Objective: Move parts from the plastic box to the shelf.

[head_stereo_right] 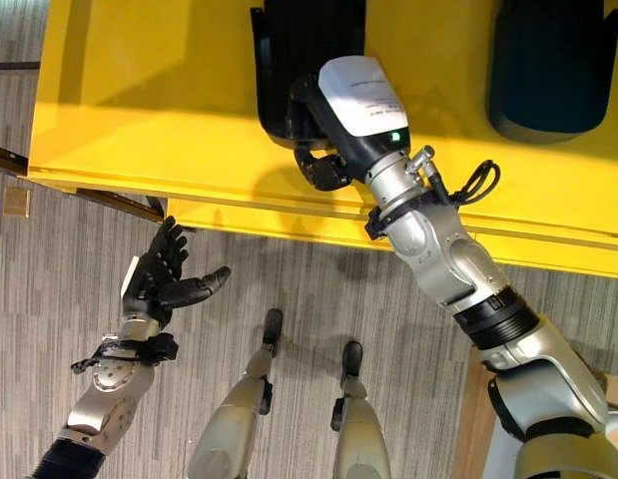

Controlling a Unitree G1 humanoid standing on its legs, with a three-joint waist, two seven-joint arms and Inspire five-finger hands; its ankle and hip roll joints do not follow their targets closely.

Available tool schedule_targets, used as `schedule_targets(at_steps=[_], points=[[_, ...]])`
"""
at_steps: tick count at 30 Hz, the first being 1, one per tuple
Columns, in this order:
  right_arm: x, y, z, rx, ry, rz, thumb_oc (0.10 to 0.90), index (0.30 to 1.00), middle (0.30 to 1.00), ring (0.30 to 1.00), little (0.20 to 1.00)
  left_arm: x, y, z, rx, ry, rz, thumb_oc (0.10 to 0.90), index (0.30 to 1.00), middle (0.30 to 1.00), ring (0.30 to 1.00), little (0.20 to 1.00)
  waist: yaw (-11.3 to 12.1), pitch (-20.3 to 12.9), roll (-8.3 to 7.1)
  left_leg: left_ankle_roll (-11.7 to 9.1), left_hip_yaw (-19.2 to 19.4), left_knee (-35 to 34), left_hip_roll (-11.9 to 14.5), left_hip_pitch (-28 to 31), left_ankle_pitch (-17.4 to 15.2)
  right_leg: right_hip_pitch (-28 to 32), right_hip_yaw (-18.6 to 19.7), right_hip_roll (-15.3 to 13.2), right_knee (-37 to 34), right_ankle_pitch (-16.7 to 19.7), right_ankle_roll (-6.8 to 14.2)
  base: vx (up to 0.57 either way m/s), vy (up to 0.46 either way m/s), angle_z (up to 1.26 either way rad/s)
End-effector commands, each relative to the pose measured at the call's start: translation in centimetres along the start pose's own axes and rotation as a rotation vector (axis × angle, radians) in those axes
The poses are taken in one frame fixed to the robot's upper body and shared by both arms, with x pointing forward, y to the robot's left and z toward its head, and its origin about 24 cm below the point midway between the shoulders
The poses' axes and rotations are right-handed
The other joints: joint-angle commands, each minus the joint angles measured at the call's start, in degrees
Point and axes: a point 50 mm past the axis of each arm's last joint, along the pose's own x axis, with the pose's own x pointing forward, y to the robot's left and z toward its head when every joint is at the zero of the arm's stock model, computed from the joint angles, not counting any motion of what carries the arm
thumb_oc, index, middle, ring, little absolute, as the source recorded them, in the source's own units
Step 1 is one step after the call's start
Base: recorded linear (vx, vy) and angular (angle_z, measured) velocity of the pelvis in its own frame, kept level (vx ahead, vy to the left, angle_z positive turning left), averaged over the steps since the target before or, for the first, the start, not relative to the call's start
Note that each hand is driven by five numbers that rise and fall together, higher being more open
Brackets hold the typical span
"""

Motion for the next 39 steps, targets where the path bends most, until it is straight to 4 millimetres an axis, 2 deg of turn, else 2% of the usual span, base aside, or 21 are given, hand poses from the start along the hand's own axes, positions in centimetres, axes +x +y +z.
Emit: schedule_targets(at_steps=[1, 16, 27, 39], points=[[2.2, -4.6, 3.4, -0.085, -0.210, -0.163, 0.400, 0.300, 0.300, 0.300, 0.300, 0.1, 0.8, 3.6, -0.045, -0.208, 0.029, 0.900, 1.000, 1.000, 1.000, 1.000, 0.59, -2.89, -4.12, -4.08, 3.60, -0.43, 4.08, 4.85, -3.06, 0.72, 2.69, -2.81, -1.85, 4.28, -1.25, 0.00, 0.000, 0.00], [2.7, -5.7, 3.0, -0.110, -0.182, -0.231, 0.400, 0.300, 0.300, 0.300, 0.300, 0.4, 0.6, 3.7, -0.052, -0.215, 0.043, 0.900, 1.000, 1.000, 1.000, 1.000, 0.45, -2.74, -4.17, -4.08, 4.33, -0.43, 3.93, 4.68, -3.54, 0.77, 2.79, -3.15, -2.59, 4.38, -1.14, 0.00, 0.000, 0.00], [3.7, -7.0, 3.0, -0.166, -0.185, -0.248, 0.400, 0.300, 0.300, 0.300, 0.300, 0.3, 0.8, 3.8, -0.056, -0.220, 0.052, 0.900, 1.000, 1.000, 1.000, 1.000, 0.45, -2.52, -4.35, -3.97, 4.62, -0.43, 4.02, 4.61, -3.74, 0.09, 3.38, -3.20, -2.13, 4.40, -1.19, 0.00, 0.000, 0.00], [4.4, -7.4, 2.5, -0.184, -0.157, -0.251, 0.400, 0.300, 0.300, 0.300, 0.300, 0.3, 0.9, 3.9, -0.060, -0.224, 0.055, 0.900, 1.000, 1.000, 1.000, 1.000, 0.30, -2.28, -4.38, -3.89, 4.71, -0.43, 4.16, 4.61, -3.80, -0.54, 3.88, -3.09, -1.66, 4.38, -1.25, 0.00, -0.002, -0.01]])
